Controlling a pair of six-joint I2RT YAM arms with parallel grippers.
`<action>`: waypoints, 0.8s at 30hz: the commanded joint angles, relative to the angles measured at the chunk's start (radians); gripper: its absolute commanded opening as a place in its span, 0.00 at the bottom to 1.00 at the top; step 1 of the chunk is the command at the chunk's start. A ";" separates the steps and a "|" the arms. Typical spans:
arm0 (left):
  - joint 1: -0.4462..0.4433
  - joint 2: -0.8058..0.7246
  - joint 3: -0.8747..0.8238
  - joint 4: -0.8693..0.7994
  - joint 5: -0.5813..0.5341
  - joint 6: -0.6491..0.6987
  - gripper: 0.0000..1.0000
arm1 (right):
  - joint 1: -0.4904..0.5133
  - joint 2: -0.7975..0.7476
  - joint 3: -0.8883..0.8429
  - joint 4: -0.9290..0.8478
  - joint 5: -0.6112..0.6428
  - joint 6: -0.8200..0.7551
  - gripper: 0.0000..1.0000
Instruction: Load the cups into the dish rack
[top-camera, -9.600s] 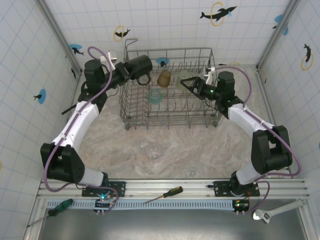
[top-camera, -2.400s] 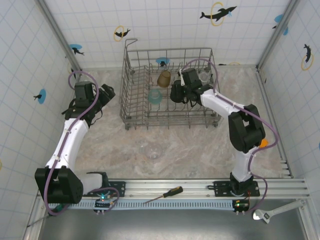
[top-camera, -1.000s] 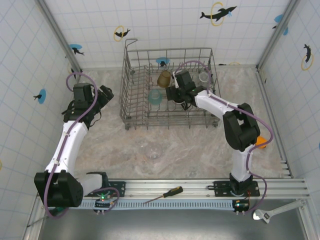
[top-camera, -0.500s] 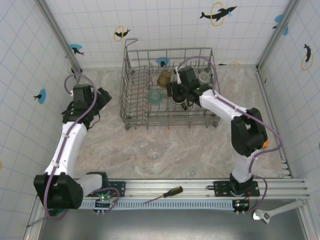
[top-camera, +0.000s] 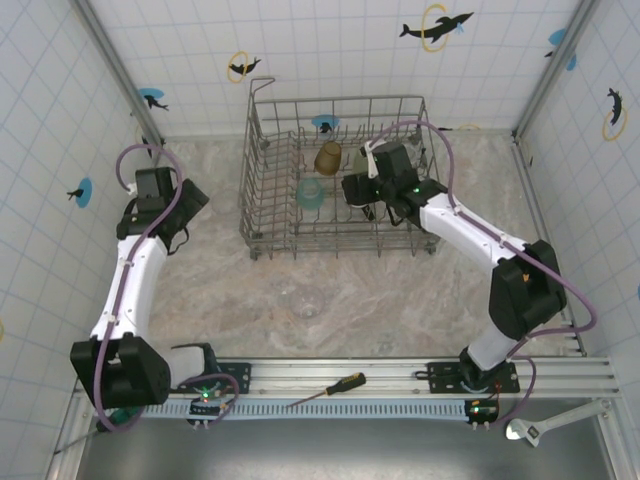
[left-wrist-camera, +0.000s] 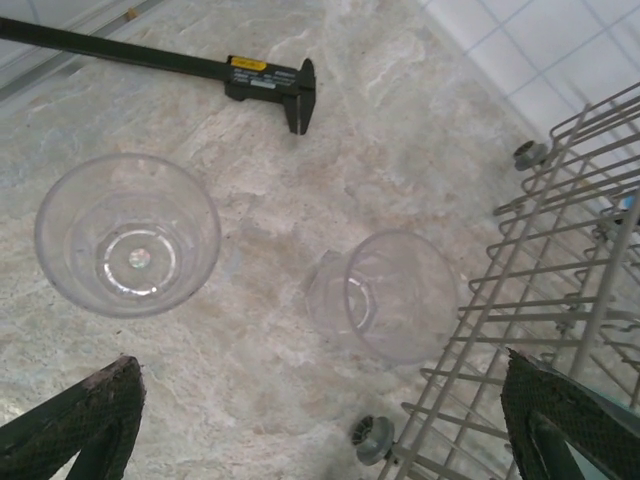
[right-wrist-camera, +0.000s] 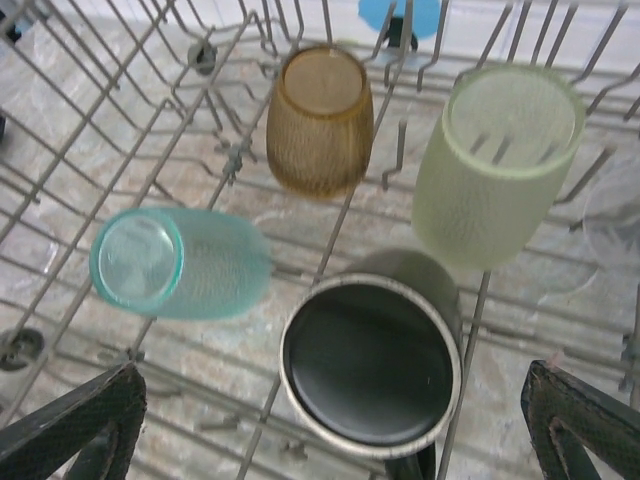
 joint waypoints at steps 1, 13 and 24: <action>0.027 0.023 0.011 -0.030 0.014 0.026 0.93 | -0.017 -0.075 -0.047 -0.010 -0.053 0.017 1.00; 0.040 0.096 -0.002 -0.029 -0.100 0.104 0.83 | -0.076 -0.214 -0.228 0.051 -0.131 0.081 1.00; 0.040 0.194 0.018 -0.004 -0.122 0.169 0.69 | -0.087 -0.246 -0.258 0.065 -0.145 0.095 1.00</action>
